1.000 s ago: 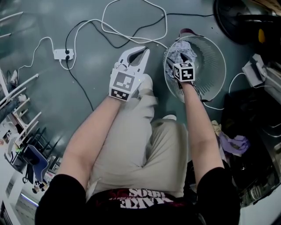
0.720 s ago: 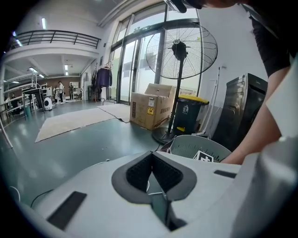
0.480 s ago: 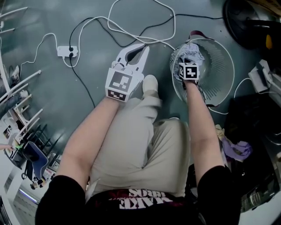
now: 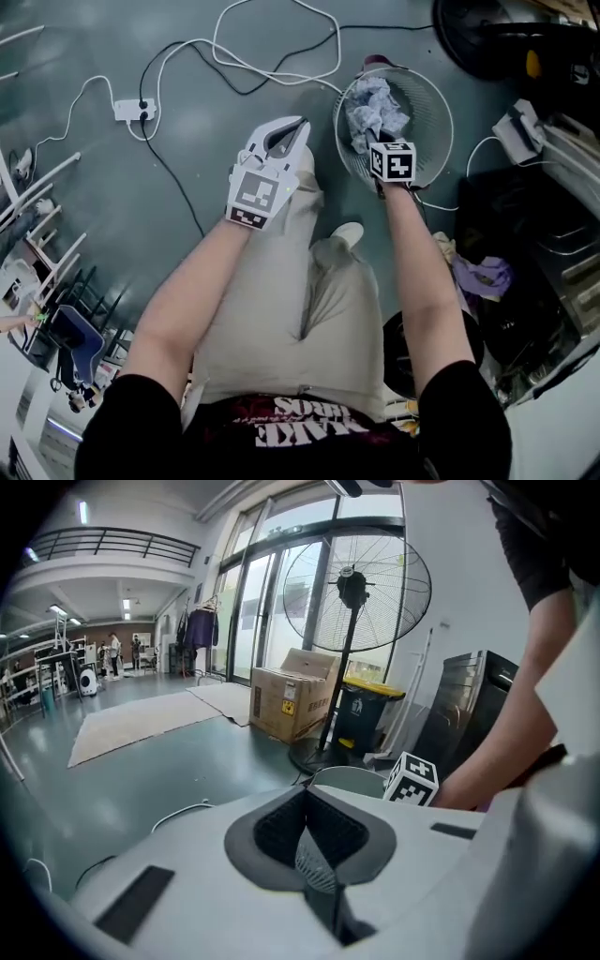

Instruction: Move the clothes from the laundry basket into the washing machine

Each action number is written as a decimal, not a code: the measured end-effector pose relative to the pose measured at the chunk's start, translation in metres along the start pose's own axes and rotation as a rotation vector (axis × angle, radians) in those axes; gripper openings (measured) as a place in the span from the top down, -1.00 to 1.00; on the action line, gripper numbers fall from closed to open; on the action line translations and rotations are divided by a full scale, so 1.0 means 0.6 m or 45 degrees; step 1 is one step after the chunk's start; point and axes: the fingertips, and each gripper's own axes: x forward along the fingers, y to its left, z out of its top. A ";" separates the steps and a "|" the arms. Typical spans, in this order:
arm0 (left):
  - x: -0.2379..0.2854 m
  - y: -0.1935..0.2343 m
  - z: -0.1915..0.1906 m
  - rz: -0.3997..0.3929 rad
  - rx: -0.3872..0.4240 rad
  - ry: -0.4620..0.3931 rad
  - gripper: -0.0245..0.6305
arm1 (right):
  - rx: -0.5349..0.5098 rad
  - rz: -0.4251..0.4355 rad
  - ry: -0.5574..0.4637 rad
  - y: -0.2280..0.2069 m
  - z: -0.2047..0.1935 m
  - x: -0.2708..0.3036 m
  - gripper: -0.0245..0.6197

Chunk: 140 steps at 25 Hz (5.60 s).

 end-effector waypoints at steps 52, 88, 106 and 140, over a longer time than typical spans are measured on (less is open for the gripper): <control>-0.127 -0.272 0.237 -0.220 0.242 -0.010 0.91 | 0.183 -0.074 -0.512 0.109 0.070 -0.606 0.81; -0.269 -0.431 0.366 -0.490 0.414 -0.039 -0.06 | -0.230 0.210 -0.707 0.309 0.231 -1.041 0.80; -0.197 -0.455 0.343 -0.411 0.503 0.185 0.77 | -0.364 0.365 -0.813 0.412 0.243 -1.130 0.80; -0.304 -0.499 0.545 -0.631 0.067 -0.117 0.86 | -0.562 -0.262 -0.462 0.256 0.112 -0.969 0.58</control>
